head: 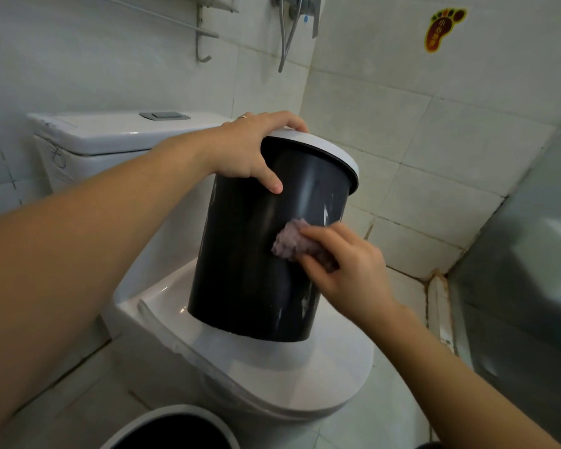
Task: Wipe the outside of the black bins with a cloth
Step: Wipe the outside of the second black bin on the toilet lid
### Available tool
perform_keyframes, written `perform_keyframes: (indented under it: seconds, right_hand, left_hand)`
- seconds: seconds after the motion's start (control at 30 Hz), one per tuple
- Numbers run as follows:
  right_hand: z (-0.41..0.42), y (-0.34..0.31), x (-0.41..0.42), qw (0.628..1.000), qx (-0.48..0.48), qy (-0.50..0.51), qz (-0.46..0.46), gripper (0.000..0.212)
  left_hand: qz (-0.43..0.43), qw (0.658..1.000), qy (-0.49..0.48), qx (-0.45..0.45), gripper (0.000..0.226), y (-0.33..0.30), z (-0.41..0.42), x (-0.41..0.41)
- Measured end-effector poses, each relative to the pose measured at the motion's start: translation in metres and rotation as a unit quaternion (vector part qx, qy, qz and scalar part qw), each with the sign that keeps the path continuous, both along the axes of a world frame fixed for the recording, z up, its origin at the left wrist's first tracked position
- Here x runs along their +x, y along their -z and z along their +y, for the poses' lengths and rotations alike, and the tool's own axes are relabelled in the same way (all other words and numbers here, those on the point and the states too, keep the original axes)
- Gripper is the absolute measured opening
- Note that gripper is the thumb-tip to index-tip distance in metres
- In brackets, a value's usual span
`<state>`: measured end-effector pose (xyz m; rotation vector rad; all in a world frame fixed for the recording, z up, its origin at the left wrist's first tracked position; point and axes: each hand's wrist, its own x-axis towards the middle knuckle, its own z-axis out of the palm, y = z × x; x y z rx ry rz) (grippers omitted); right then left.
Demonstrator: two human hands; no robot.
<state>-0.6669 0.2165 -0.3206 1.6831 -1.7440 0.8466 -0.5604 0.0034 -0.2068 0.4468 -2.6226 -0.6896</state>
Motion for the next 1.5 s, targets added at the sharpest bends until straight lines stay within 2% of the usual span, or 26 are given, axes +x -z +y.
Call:
perform_keyframes:
  seconds: [0.1,0.27,0.37,0.43,0.57,0.63,0.9,1.1,1.27,1.5]
  right_hand:
    - [-0.005,0.000,0.001,1.000,-0.006,0.016,-0.002,0.029]
    - [0.017,0.038,0.008,0.996,0.056,-0.064,0.037,0.028]
    - [0.025,0.047,0.010,0.990,0.094,-0.083,0.071,0.025]
    - [0.022,0.042,0.007,0.990,0.086,-0.076,0.077,0.026]
    - [0.010,0.027,0.003,1.000,0.017,-0.021,0.008,0.027]
    - [0.007,0.029,0.003,1.000,0.004,-0.015,0.002,0.026]
    - [0.026,0.055,0.009,0.989,0.095,-0.100,0.050,0.024]
    - [0.020,0.044,-0.001,0.999,0.023,-0.028,-0.003,0.028]
    - [0.027,0.055,0.001,0.993,0.089,-0.082,-0.009,0.029]
    - [0.028,0.060,-0.001,0.992,0.066,-0.082,-0.073,0.032]
  left_hand:
    - [0.002,1.000,0.002,0.009,0.085,0.001,-0.002,-0.001]
    - [0.007,1.000,0.001,0.016,0.083,0.002,-0.006,-0.002]
    - [0.010,1.000,0.007,0.022,0.082,0.002,-0.008,-0.003]
    - [0.012,1.000,0.012,0.023,0.082,0.003,-0.010,-0.005]
    - [0.017,0.999,0.018,0.027,0.083,0.003,-0.014,-0.007]
    - [0.017,0.999,0.019,0.030,0.083,0.003,-0.016,-0.007]
    - [0.014,0.999,0.023,0.047,0.080,0.003,-0.019,-0.008]
    - [0.018,0.998,0.021,0.048,0.081,0.004,-0.021,-0.008]
    - [0.018,0.998,0.021,0.055,0.080,0.002,-0.021,-0.008]
    - [0.045,0.993,0.014,0.104,0.079,0.003,-0.022,-0.006]
